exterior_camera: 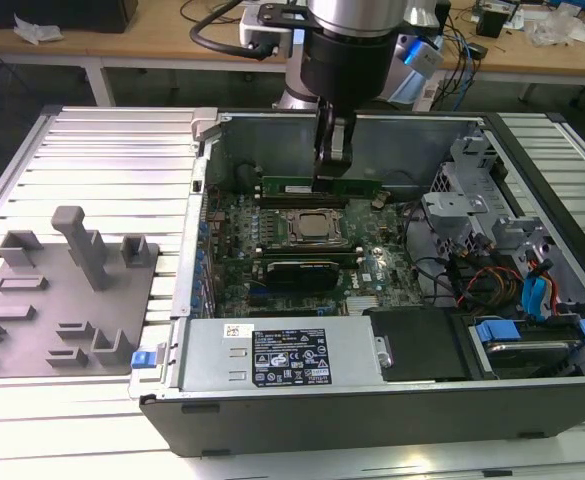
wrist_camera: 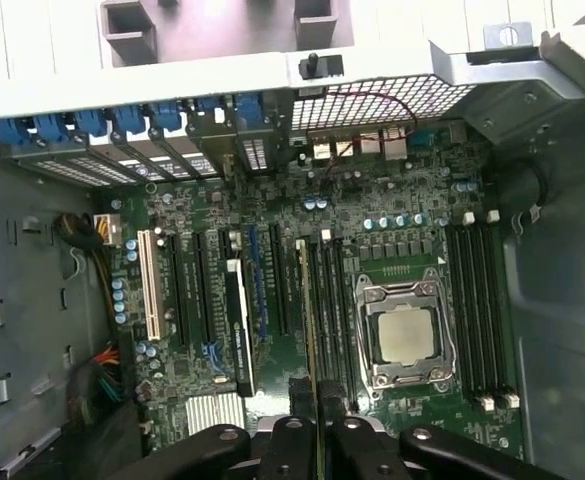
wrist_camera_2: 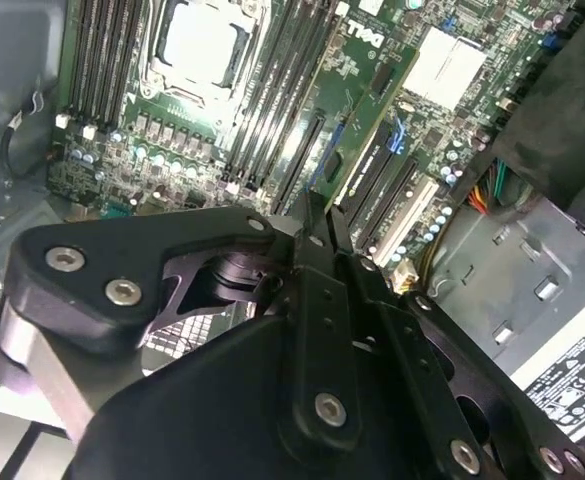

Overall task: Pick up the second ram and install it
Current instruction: 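Pick up the second ram and move it above second insertion slot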

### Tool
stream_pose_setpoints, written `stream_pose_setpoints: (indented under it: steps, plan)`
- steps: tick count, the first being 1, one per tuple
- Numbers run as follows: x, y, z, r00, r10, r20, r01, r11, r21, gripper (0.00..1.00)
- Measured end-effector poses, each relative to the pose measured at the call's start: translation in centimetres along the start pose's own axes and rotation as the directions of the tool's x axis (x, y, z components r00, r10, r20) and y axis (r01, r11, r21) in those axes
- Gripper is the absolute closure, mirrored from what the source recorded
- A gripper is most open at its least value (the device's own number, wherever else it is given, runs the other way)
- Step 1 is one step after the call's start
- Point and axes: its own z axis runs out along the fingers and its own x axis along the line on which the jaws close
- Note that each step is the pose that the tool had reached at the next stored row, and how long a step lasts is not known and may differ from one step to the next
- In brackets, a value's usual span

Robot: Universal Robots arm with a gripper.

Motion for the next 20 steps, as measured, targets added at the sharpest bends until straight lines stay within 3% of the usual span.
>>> stream_pose_setpoints:
  steps: [9,20]
  plan:
    - [-0.23,-0.86,1.17,1.0000,0.000,0.0001,0.000,1.0000,-0.0001,0.86]
    - [-0.27,-1.02,2.04,1.0000,0.000,0.0000,0.000,1.0000,0.0000,0.86]
